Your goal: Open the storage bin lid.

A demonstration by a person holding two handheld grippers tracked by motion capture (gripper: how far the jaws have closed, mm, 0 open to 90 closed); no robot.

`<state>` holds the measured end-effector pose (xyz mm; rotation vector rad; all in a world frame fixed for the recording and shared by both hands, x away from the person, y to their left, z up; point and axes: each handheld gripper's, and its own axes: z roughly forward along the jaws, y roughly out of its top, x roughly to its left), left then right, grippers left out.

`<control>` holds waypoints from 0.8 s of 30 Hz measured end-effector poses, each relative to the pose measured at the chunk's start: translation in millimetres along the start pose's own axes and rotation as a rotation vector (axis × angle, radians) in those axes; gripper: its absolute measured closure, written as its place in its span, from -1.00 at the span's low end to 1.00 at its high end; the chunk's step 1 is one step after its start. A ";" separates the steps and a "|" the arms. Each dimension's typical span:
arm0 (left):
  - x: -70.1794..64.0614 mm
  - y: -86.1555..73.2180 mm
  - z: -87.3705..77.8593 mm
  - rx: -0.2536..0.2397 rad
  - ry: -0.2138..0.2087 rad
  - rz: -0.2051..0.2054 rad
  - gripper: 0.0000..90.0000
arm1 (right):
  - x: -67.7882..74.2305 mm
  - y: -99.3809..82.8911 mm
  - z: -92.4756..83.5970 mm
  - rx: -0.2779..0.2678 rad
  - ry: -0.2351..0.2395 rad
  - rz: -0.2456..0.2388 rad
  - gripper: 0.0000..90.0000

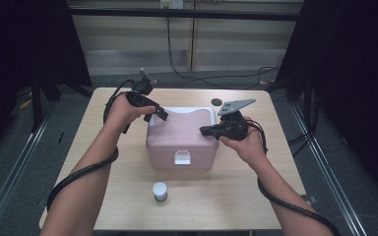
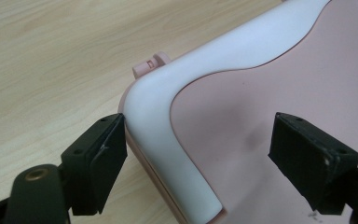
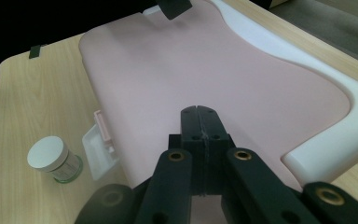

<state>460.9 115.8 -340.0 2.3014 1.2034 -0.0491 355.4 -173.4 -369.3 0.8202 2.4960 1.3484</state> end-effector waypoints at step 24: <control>-0.9 3.1 -4.7 0.020 0.061 -0.025 -0.49 | 4.0 4.8 0.6 0.038 -0.026 -0.018 1.00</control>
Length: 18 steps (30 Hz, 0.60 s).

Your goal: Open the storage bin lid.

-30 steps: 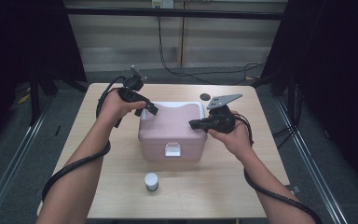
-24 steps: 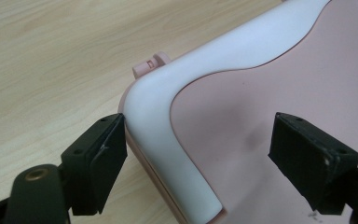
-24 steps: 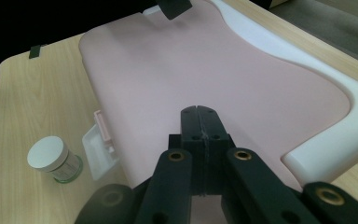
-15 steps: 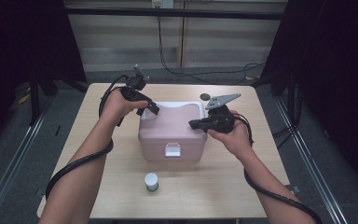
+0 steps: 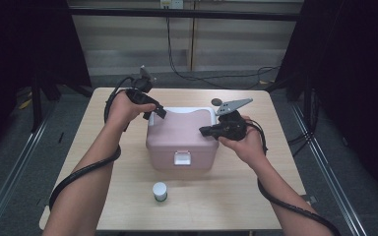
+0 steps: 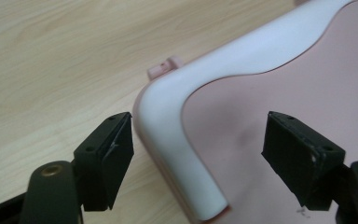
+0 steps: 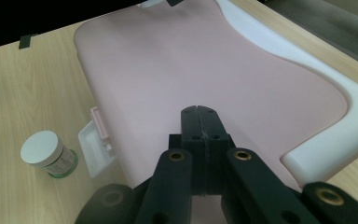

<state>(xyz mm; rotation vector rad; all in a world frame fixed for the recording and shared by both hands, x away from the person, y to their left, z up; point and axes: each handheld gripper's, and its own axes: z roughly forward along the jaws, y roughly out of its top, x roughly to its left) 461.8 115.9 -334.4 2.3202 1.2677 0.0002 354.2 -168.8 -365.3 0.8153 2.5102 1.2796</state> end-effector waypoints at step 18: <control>-2.5 1.5 13.3 0.019 -0.031 -0.026 -0.61 | -3.5 -5.6 0.0 -0.037 0.025 0.028 1.00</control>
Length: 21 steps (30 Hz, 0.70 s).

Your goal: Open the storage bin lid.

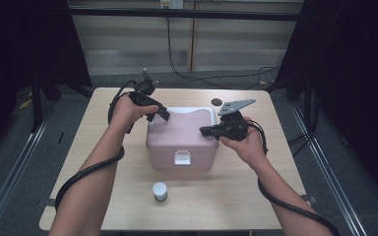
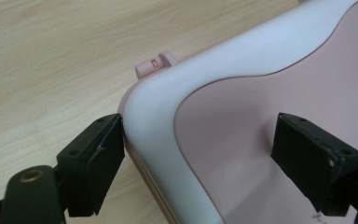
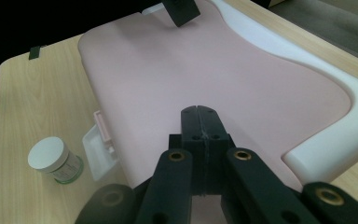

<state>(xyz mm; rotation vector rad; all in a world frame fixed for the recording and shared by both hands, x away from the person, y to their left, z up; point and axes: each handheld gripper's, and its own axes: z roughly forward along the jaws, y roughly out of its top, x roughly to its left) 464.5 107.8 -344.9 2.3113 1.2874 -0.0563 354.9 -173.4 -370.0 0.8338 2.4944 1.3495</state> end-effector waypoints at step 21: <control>-7.6 0.3 -23.9 -0.033 -0.001 0.005 -0.50 | 3.7 3.3 0.5 0.026 -0.019 -0.007 1.00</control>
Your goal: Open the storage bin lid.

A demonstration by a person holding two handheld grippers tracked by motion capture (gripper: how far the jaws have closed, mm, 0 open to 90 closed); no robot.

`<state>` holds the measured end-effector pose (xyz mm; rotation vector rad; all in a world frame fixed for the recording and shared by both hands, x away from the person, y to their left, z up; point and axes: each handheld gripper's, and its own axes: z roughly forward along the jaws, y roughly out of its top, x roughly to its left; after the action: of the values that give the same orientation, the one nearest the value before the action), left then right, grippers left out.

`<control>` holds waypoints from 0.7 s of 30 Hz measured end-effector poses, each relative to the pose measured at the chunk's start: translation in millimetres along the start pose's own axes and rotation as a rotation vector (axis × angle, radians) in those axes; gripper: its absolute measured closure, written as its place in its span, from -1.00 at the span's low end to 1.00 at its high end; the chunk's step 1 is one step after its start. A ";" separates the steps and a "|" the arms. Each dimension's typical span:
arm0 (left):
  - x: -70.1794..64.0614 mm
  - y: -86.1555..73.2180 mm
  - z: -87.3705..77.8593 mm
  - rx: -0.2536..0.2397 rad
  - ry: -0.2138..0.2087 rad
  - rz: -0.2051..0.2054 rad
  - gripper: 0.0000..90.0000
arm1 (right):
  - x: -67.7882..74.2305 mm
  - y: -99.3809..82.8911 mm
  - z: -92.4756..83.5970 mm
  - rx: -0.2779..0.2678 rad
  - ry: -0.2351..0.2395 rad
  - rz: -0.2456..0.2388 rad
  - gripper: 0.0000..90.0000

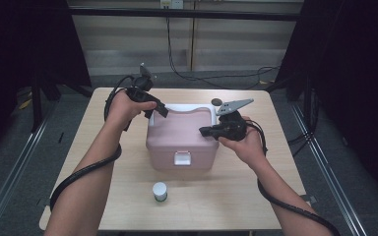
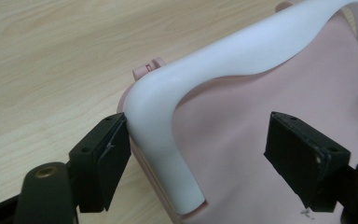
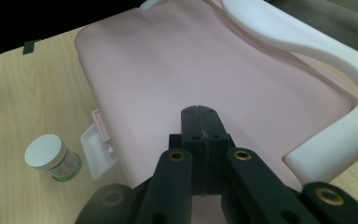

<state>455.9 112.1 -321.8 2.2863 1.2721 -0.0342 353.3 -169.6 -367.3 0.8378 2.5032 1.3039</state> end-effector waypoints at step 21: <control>-13.6 -5.9 -31.4 -0.021 -0.014 0.030 -0.33 | 2.0 1.8 0.8 0.010 -0.017 0.002 1.00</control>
<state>436.6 118.1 -293.6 2.2829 1.2247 -0.0260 352.7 -167.1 -366.1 0.8502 2.4987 1.2811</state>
